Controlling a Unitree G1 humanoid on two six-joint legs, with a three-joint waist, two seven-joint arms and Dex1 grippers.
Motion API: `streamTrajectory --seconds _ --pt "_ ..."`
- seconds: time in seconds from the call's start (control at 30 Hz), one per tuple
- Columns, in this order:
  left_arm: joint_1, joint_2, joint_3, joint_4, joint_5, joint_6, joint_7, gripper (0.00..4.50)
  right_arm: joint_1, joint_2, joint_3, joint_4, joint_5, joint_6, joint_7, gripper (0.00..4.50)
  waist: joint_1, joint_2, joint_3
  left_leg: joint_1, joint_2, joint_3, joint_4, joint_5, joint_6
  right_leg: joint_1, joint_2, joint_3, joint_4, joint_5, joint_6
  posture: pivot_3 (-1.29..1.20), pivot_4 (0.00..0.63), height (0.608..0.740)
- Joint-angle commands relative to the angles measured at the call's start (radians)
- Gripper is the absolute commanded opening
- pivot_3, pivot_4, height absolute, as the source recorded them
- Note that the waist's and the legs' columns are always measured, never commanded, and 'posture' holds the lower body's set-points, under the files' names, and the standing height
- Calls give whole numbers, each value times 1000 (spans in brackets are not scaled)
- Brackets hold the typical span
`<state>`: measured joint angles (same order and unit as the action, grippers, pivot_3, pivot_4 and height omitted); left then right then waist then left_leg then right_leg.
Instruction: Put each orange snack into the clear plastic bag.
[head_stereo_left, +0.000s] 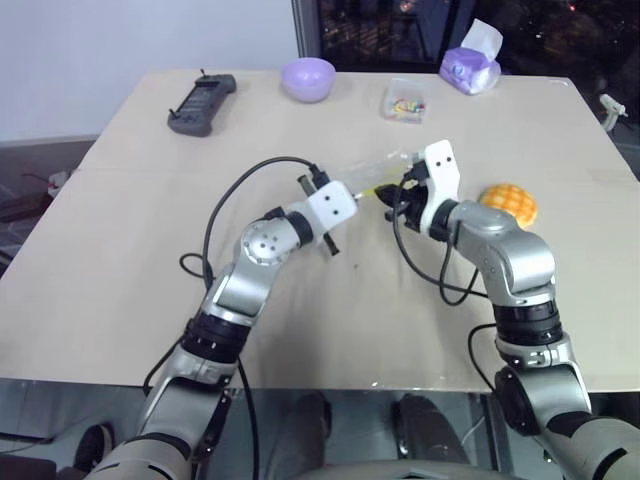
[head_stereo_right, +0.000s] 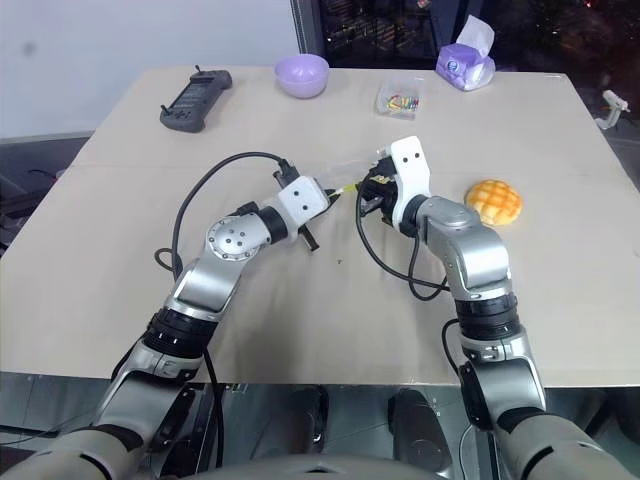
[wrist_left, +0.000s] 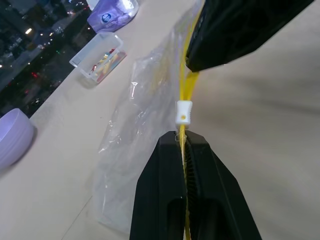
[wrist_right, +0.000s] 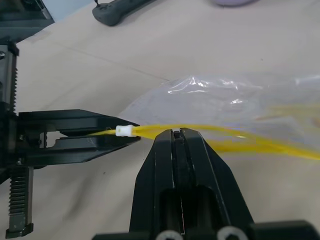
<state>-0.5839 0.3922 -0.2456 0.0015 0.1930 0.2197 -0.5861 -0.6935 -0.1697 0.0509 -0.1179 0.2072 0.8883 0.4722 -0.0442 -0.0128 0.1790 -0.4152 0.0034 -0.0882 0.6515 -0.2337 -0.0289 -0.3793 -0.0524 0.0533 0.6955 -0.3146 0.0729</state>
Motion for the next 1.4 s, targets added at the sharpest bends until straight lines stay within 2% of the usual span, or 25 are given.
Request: streamTrajectory --seconds 0.03,0.3,0.43,0.53,0.63,0.7,0.8,0.9,0.93,1.23,1.3,1.4 --pt "0 1 8 -49 -8 -17 0 0 -18 6 -19 -16 24 -20 -16 40 0 0 0 0 0 0 0 0 0 0 0 0 0 0 0 0 150 740" --pt "-1 -5 -12 -44 -21 -82 -36 0 -27 13 -25 44 20 -38 -63 40 1 0 0 0 0 0 0 0 0 0 0 0 0 0 0 0 150 740" --pt "-1 -6 -14 -42 -23 -106 -54 0 -12 -16 18 78 -14 -100 -51 40 0 0 0 0 0 0 0 0 0 0 0 0 0 0 0 0 150 740" --pt "-3 -3 -12 -37 -23 -117 -65 0 -1 -72 99 118 -89 -219 -20 40 0 0 0 0 0 0 0 0 0 0 0 0 0 0 0 0 150 740" --pt "-4 -1 -13 -32 -25 -131 -78 0 7 -90 136 161 -131 -322 -14 734 0 0 0 0 0 0 0 0 0 0 0 0 0 0 0 0 150 740" --pt "-5 0 -15 -31 -28 -141 -87 0 12 -109 168 187 -167 -398 -1 1719 0 0 0 0 0 0 0 0 0 0 0 0 0 0 0 0 150 740" --pt "-5 0 -14 -32 -28 -147 -94 0 21 -141 220 239 -247 -522 -7 2788 0 0 0 0 0 0 0 0 0 0 0 0 0 0 0 0 150 740" --pt "-6 -1 -13 -32 -28 -150 -99 0 25 -160 249 290 -308 -624 -18 4306 0 0 0 0 0 0 0 0 0 0 0 0 0 0 0 0 150 740" --pt "-6 -2 -13 -32 -28 -151 -100 0 26 -170 264 309 -335 -655 -21 4458 0 0 0 0 0 0 0 0 0 0 0 0 -1 0 0 0 150 740" --pt "-19 -10 4 -7 -20 -141 -75 0 22 -249 289 416 -497 -815 -70 4458 0 0 0 0 0 1 0 0 0 0 0 0 -1 0 0 0 150 740" --pt "-22 -11 9 7 -13 -132 -59 0 29 -251 260 382 -466 -815 -38 4458 0 0 0 0 0 1 0 0 0 0 0 0 -1 0 0 0 150 740" --pt "-22 -8 11 15 -4 -122 -41 0 57 -243 210 266 -333 -775 83 4458 1 0 0 0 0 0 0 0 0 0 0 0 -1 0 0 0 150 740"
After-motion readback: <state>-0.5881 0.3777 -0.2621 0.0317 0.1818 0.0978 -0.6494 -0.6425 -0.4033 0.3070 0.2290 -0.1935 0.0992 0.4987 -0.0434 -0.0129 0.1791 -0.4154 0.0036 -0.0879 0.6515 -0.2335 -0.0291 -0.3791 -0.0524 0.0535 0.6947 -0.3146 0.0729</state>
